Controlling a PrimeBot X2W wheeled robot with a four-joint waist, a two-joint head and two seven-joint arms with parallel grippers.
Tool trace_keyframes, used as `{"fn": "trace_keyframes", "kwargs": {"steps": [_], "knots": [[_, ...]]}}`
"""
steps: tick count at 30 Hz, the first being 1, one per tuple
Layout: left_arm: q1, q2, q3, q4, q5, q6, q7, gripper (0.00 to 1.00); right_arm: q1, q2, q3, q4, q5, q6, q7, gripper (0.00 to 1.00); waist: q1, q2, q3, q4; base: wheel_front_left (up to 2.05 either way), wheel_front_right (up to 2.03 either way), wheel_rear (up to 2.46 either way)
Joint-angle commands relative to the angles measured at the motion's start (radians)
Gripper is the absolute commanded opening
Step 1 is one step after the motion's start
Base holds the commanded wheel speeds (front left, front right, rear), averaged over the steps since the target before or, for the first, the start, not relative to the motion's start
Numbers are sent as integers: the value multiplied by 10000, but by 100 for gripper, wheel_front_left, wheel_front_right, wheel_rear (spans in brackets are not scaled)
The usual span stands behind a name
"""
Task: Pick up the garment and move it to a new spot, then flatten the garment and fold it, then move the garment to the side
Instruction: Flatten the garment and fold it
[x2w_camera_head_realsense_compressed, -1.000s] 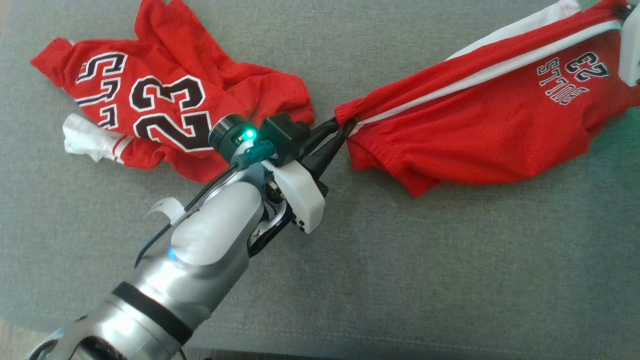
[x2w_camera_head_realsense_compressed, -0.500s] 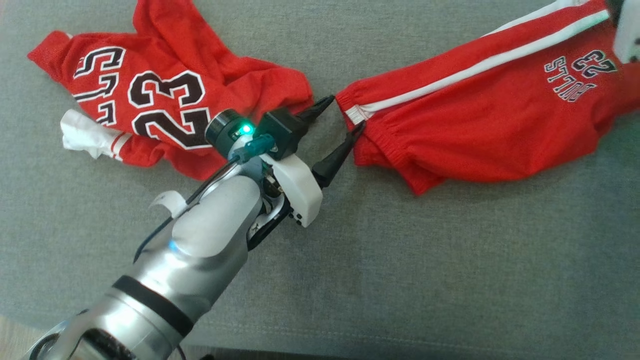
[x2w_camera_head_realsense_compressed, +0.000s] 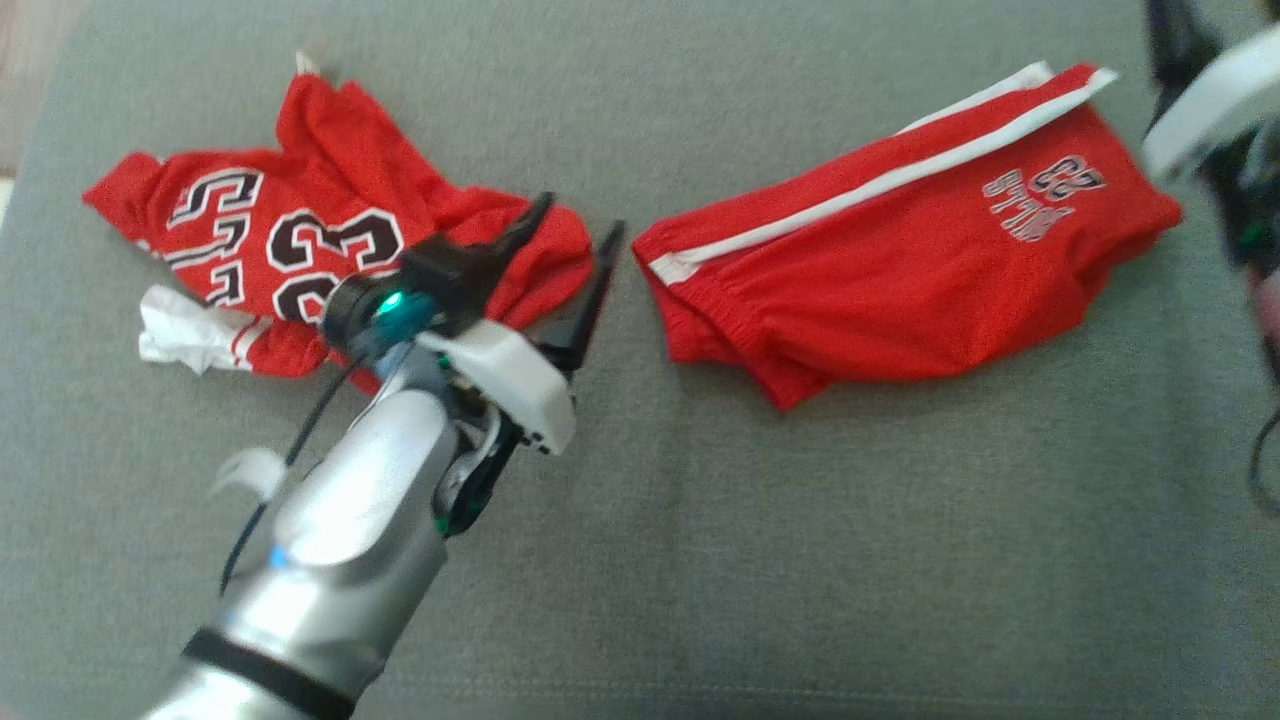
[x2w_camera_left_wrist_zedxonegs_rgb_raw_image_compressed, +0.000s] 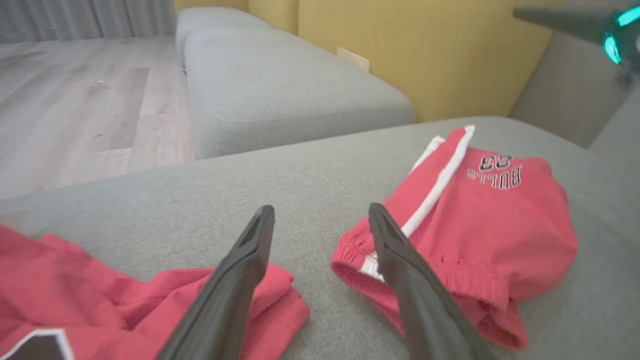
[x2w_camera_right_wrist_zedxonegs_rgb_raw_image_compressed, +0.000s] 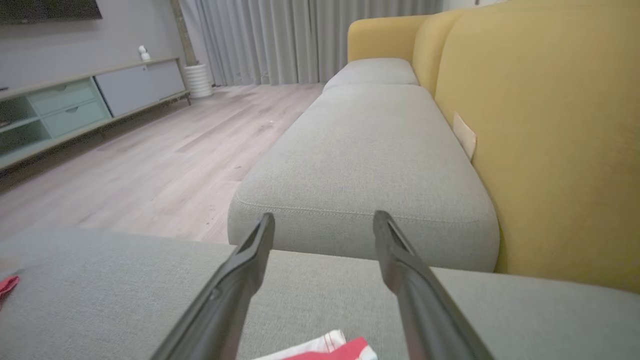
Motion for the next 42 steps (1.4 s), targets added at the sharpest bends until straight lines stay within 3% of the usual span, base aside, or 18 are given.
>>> {"fn": "trace_keyframes", "kwargs": {"steps": [1, 6, 10, 20, 27, 42], "knots": [[18, 336, 712, -628, -59, 138, -121, 100, 529, 153, -93, -284, 110, -9, -392, 100, 0, 0, -578, -337, 0, 0, 0], [1480, 399, 2328, -2223, 198, 573, -121, 100, 2011, 915, -758, -510, 258, -9, -1424, 100, 0, 0, -1294, -746, 0, 0, 0], [2429, 264, 3161, -3052, 461, 636, -121, 100, 2970, 1369, -1179, -785, 64, -9, -1658, 100, 0, 0, -1630, -950, 0, 0, 0], [4866, -482, 4903, -4305, 1535, 112, -121, 100, 6019, 2920, -3201, -2384, -1592, -9, -1782, 100, 0, 0, -2388, -1407, 0, 0, 0], [5851, -844, 5327, -4528, 2058, -414, -122, 100, 7251, 3665, -4235, -3246, -2470, -9, -1735, 100, 0, 0, -2502, -1534, 0, 0, 0], [5560, -924, 5048, -4494, 2081, -716, -122, 100, 6812, 3887, -5265, -3796, -2676, -9, -550, 100, 0, 0, -1868, -1020, 0, 0, 0]]}}
